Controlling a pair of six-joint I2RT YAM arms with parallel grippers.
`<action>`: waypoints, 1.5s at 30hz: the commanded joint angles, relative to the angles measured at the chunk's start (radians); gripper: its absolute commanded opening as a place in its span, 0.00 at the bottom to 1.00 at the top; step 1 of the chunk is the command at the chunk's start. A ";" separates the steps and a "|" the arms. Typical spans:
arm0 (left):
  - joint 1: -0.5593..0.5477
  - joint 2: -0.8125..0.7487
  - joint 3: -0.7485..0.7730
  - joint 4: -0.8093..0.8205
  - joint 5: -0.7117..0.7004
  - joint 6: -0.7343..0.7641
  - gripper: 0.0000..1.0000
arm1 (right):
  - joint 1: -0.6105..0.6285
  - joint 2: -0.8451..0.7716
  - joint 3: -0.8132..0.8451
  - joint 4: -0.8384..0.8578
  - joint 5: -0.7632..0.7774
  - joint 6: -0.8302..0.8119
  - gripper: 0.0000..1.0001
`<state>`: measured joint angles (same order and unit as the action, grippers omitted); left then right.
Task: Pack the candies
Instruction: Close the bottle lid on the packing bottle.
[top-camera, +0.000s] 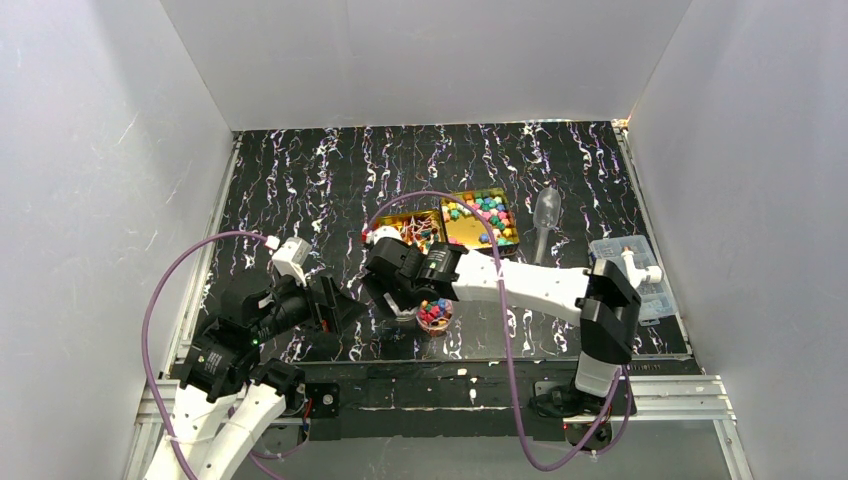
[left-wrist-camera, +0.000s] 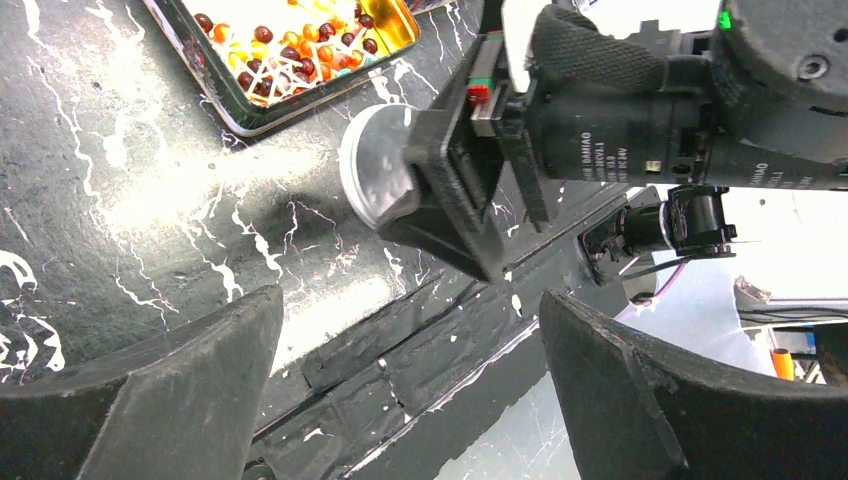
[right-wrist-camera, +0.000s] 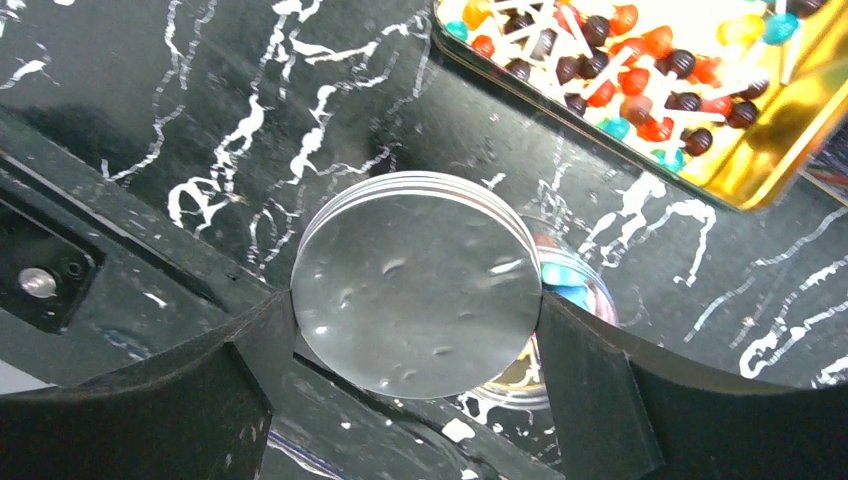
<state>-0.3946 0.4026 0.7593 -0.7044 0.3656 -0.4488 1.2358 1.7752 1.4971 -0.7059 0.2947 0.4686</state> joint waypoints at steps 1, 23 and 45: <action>0.007 0.000 -0.011 -0.003 -0.008 0.003 0.99 | 0.005 -0.093 -0.052 -0.055 0.066 0.005 0.76; 0.010 0.014 -0.011 -0.003 -0.006 0.004 0.99 | -0.032 -0.170 -0.213 -0.025 0.077 -0.003 0.79; 0.014 0.018 -0.011 -0.001 -0.001 0.005 0.99 | -0.092 -0.166 -0.273 0.036 -0.007 -0.010 0.79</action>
<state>-0.3882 0.4118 0.7589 -0.7044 0.3649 -0.4488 1.1519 1.6291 1.2316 -0.6998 0.3073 0.4652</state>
